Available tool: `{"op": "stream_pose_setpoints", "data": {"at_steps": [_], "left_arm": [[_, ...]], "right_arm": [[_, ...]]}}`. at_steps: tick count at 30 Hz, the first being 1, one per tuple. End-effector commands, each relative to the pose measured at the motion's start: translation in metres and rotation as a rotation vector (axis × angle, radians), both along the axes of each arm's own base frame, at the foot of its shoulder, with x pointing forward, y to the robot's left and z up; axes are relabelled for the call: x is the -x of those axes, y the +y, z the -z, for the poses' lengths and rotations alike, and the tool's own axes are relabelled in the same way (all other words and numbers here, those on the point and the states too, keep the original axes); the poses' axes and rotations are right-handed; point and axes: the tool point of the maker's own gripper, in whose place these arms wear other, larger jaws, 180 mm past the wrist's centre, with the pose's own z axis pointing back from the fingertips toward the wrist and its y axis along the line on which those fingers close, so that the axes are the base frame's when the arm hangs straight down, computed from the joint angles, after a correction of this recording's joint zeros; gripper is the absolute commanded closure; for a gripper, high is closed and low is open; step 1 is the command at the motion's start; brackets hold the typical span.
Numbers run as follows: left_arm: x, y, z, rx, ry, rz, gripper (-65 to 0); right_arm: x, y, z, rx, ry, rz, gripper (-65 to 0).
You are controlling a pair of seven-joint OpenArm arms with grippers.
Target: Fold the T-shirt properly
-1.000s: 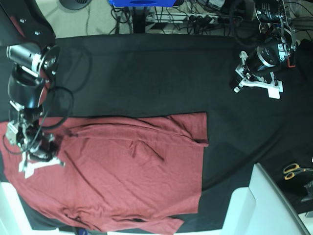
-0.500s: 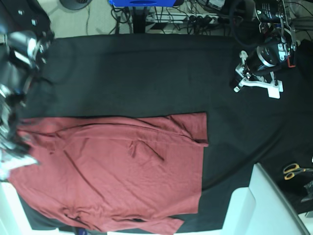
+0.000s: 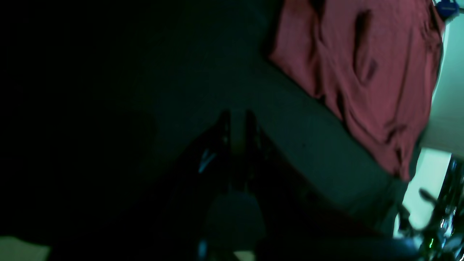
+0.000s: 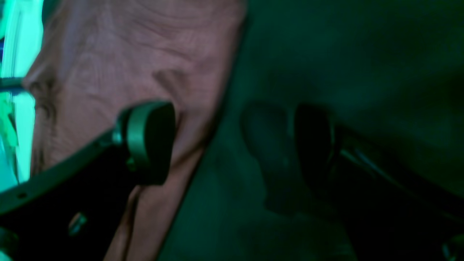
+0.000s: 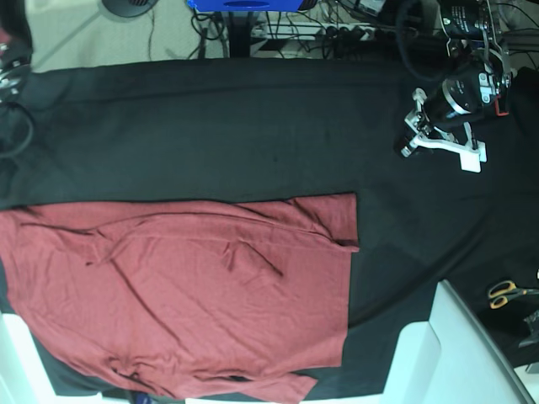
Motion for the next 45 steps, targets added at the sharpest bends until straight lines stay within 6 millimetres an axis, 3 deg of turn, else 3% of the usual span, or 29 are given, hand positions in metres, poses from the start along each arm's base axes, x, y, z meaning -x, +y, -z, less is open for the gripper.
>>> {"op": "stream_pose_setpoints", "data": {"at_steps": [1,3,12,16,22,28,34,43,45], "left_arm": [[-0.006,0.0,-0.01,-0.005,-0.045,0.023,0.0],[-0.008,-0.005,-0.014,-0.008,-0.076,0.064,-0.7],[-0.009,-0.01,-0.017,-0.01,-0.104,0.101,-24.5],[-0.007,-0.004,-0.017,-0.018,-0.101,0.087,-31.1],[-0.004,0.016,-0.02,-0.038,-0.106,0.032,-32.7],[0.002,0.018,-0.018,-0.041,-0.095,0.029,-33.4],[0.007,0.019,-0.015,-0.043,-0.081,0.029,-34.7],[0.007,0.018,-0.015,-0.039,-0.082,0.027,-50.0],[0.006,0.017,-0.016,-0.034,-0.086,0.027,-52.7]], "right_arm": [[-0.019,-0.008,-0.018,0.016,-0.069,0.009,-48.6],[-0.016,-0.01,-0.01,0.0,-0.063,0.031,-48.6],[-0.035,0.014,0.001,-0.071,-0.088,0.047,-48.5],[-0.044,0.017,-0.003,-0.081,-0.104,0.045,-41.6],[-0.056,0.025,-0.008,-0.093,-0.128,0.039,-38.1],[-0.079,0.04,-0.017,-0.059,-0.12,-0.047,-37.8],[-0.076,0.038,-0.01,-0.041,-0.102,0.016,-36.6],[-0.063,0.044,0.009,-0.082,-0.029,0.049,-1.1],[-0.063,0.044,0.01,-0.083,-0.027,0.048,-0.2]]}}
